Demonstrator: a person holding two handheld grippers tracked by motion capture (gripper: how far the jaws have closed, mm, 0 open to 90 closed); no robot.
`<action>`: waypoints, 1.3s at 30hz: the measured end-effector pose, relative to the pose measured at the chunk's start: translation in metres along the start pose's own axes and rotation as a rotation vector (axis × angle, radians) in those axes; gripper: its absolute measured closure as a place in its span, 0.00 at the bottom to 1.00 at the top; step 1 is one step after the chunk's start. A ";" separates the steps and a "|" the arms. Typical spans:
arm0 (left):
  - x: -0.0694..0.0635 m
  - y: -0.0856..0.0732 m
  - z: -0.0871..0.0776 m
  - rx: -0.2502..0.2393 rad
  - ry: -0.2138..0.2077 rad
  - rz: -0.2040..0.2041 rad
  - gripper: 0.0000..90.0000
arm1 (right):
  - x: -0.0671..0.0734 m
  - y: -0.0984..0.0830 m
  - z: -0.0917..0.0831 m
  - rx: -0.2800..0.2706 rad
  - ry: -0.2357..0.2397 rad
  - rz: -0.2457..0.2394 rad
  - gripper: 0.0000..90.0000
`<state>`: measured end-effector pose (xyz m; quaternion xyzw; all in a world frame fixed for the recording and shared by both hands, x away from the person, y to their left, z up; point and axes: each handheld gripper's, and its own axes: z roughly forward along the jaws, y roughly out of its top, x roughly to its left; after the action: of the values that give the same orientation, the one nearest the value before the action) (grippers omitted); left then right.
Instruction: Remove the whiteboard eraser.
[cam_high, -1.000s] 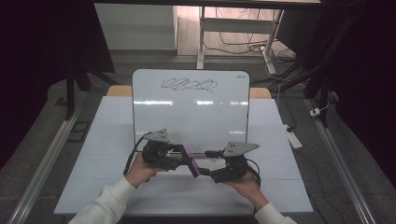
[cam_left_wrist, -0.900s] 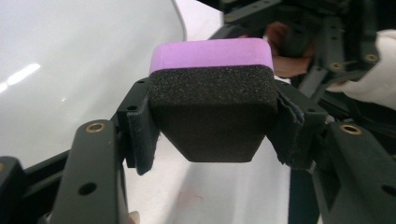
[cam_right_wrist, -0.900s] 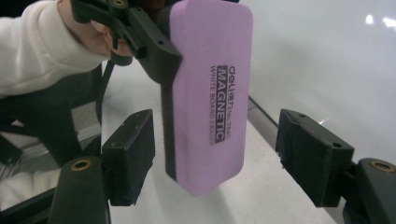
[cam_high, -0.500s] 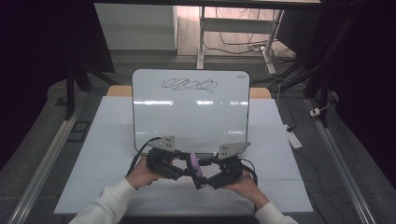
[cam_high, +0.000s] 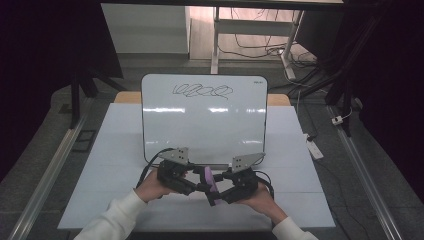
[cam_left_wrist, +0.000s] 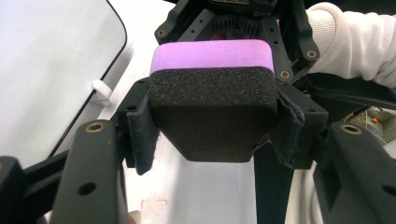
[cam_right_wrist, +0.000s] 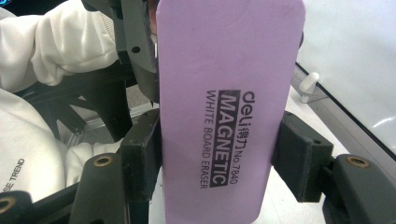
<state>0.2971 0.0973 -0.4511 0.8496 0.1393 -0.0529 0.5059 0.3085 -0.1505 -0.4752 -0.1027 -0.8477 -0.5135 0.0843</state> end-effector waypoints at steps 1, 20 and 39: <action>-0.001 0.000 0.000 0.002 0.008 0.004 0.45 | 0.001 0.000 0.000 0.002 -0.007 -0.007 0.42; 0.001 -0.001 -0.001 0.009 -0.009 -0.001 0.45 | -0.001 -0.001 -0.004 -0.030 0.009 0.029 0.44; -0.007 -0.035 -0.042 -0.015 0.340 -0.165 0.20 | 0.006 0.007 -0.023 -0.106 -0.345 -0.028 0.44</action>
<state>0.2784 0.1483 -0.4584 0.8281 0.2924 0.0512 0.4755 0.3057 -0.1678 -0.4574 -0.1818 -0.8228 -0.5332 -0.0750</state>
